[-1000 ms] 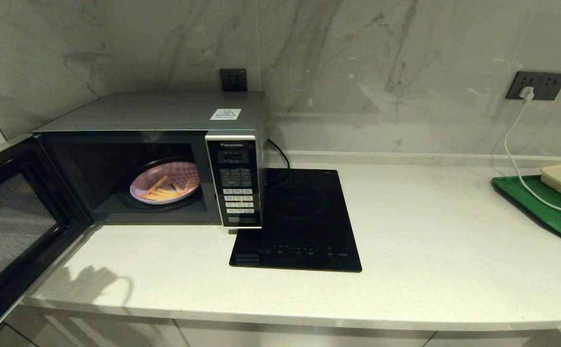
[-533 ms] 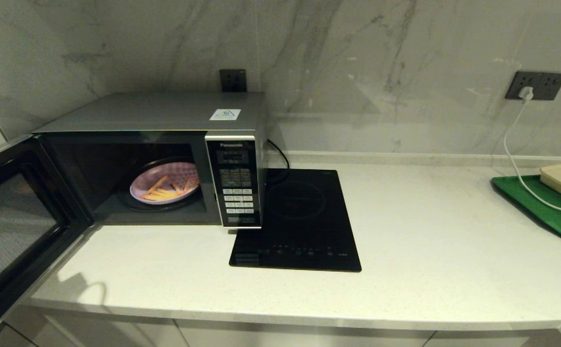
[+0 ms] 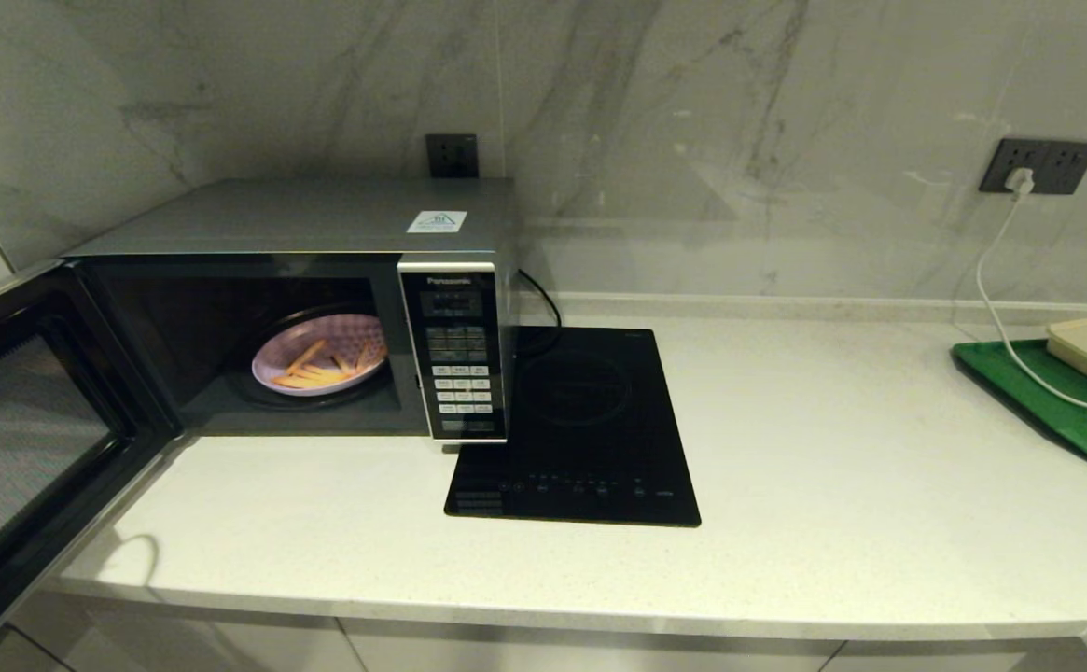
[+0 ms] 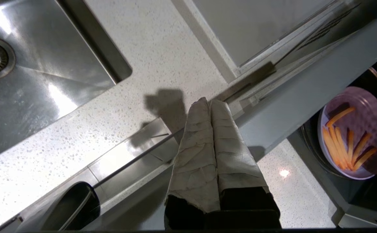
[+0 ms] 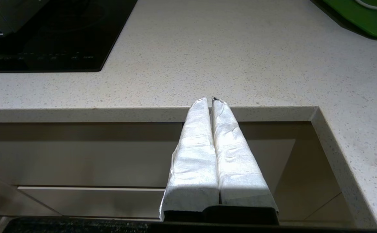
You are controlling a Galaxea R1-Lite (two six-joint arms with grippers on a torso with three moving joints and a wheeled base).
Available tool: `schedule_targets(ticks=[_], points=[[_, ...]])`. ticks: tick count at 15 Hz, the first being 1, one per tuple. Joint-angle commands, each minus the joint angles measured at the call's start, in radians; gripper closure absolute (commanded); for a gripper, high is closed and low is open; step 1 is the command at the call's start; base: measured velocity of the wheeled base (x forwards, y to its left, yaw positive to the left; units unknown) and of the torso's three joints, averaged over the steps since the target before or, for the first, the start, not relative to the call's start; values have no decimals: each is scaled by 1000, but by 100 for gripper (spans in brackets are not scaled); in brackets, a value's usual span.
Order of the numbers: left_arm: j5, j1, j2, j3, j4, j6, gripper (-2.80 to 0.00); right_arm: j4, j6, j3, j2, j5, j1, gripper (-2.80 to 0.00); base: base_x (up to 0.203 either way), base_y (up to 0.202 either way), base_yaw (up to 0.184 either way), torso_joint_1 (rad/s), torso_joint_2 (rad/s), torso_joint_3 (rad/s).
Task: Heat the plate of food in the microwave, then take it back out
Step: Close the microwave oven
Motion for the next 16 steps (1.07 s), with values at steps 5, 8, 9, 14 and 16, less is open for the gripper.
schedule_targets(ticks=[5,8,9,14,16], points=[[-9,-19,15,79,10,-3,0,1,1,0,0,0,0,0,0,0,0,0,0,0],[-14,-44,14,84,59,-9,0,1,1,0,0,0,0,0,0,0,0,0,0,0],[-14,-61,8,89,70,-11,0,1,1,0,0,0,0,0,0,0,0,0,0,0],[-17,-239,-86,197,78,-53,0,1,1,0,0,0,0,0,0,0,0,0,0,0],[-17,-347,-111,233,78,-97,0,1,1,0,0,0,0,0,0,0,0,0,0,0]])
